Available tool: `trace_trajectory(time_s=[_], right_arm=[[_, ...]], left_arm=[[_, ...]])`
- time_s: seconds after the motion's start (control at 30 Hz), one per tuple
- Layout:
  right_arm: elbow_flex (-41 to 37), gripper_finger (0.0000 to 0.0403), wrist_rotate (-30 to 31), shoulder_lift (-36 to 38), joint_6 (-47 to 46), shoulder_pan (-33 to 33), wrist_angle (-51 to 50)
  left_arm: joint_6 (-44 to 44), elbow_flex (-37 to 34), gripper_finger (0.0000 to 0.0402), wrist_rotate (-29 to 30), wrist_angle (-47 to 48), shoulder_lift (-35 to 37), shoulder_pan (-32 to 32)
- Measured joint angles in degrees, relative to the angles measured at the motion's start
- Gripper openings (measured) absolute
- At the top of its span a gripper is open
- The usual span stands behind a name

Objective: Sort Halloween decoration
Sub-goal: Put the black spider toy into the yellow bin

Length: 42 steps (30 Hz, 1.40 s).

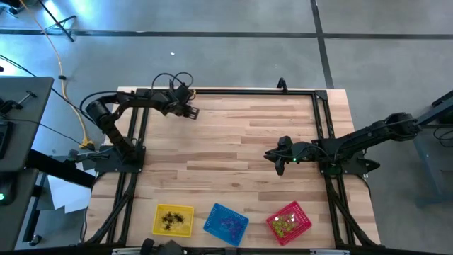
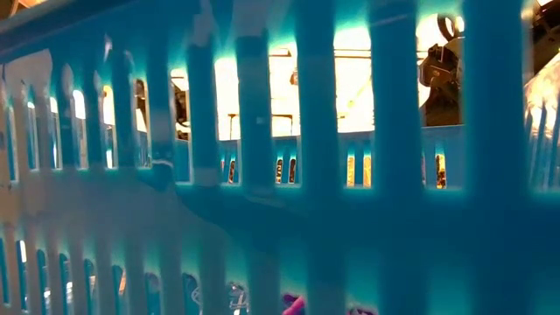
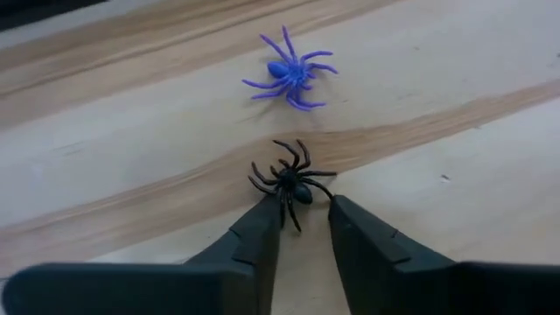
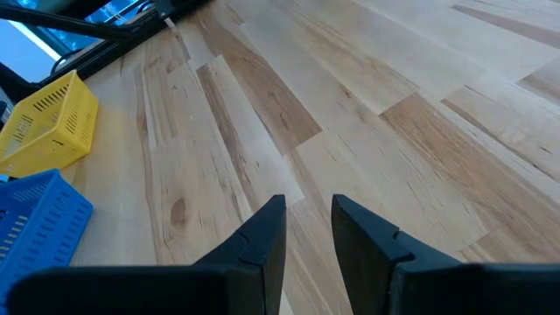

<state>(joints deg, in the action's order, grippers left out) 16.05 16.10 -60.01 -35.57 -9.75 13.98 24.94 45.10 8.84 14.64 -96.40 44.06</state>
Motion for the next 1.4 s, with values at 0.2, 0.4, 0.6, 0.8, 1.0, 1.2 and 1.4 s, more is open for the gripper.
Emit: trace_trajectory(time_s=[0.2, 0.4, 0.6, 0.8, 1.0, 1.2, 1.4], right_arm=[[0.0, 0.0091, 0.0, 0.0, 0.0, 0.0, 0.0], [0.0, 0.0091, 0.0, 0.0, 0.0, 0.0, 0.0], [0.0, 0.0091, 0.0, 0.0, 0.0, 0.0, 0.0], [0.0, 0.0091, 0.0, 0.0, 0.0, 0.0, 0.0], [0.0, 0.0091, 0.0, 0.0, 0.0, 0.0, 0.0], [0.0, 0.0091, 0.0, 0.0, 0.0, 0.0, 0.0], [0.0, 0.0091, 0.0, 0.0, 0.0, 0.0, 0.0]], left_arm=[[0.0, 0.0, 0.0055, -1.1, 0.3, 0.0, 0.6], [0.0, 0.0, 0.0005, -0.8, 0.4, 0.0, 0.6], [0.0, 0.0, 0.0001, -0.7, 0.4, 0.0, 0.6], [-0.1, -0.4, 0.0000, -1.9, 1.6, 2.4, -0.3], [-0.6, -0.3, 0.0000, -0.8, 3.8, 8.1, -1.9], [-0.6, -0.3, 0.0000, -0.5, 7.5, 14.9, -5.4], [3.6, -0.2, 0.0000, 0.3, 16.4, 20.7, -14.8]])
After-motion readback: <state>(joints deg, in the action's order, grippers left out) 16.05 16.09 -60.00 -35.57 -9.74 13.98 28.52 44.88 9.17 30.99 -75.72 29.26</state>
